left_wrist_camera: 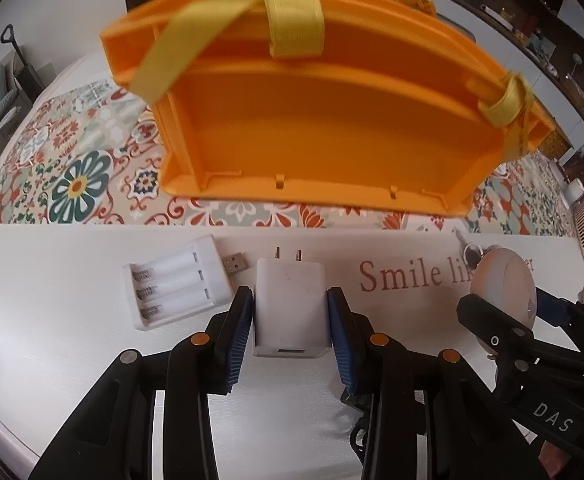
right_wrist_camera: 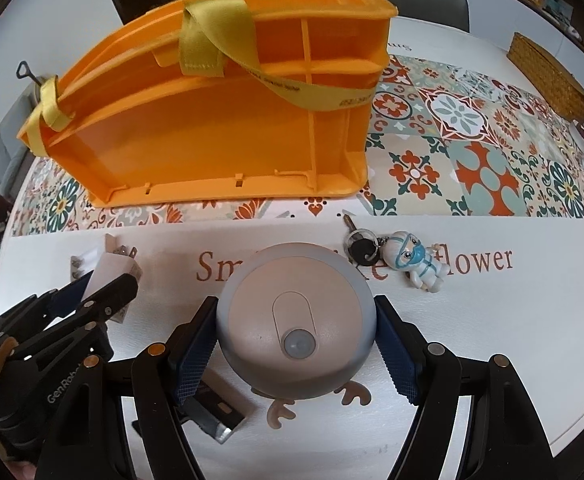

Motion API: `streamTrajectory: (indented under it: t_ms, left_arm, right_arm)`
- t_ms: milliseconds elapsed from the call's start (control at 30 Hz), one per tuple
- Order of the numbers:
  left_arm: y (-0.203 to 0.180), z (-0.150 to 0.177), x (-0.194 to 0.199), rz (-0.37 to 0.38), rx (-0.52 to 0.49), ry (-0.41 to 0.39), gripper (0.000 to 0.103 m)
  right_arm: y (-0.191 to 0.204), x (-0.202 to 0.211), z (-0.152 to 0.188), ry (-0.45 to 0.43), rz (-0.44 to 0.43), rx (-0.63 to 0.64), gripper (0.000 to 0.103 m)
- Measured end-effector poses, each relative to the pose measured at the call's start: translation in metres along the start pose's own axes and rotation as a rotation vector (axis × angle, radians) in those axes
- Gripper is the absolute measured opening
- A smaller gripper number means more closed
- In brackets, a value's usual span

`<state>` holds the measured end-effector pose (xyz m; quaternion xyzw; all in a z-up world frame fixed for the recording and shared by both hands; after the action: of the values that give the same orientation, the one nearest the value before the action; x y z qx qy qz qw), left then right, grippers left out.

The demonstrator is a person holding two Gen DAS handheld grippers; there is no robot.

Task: Organize rigid objects
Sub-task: 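Grasp the white plug adapter with the left tool while the right tool lifts the night light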

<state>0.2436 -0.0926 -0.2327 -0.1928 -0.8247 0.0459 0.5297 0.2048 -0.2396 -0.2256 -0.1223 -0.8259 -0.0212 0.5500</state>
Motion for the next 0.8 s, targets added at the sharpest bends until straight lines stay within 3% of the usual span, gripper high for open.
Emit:
streamTrajectory:
  t_ms: [800]
  left_arm:
    - [-0.012, -0.038, 0.075, 0.022, -0.029, -0.157, 0.038]
  right_arm:
    - [0.009, 0.078, -0.04, -0.164, -0.04, 0.005, 0.075]
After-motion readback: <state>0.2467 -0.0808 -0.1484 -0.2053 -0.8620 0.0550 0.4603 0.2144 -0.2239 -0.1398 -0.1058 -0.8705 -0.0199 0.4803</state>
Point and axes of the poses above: each gripper's, at about its wrist camera, not at the fingertips, and x roughly against the way its jaws point, y to its left, z to its underside, the point moved 9 cm from there along -x, roughly the way its jaws point, and after that the axes turned 11 degrees about z, right-handed, at the moved point
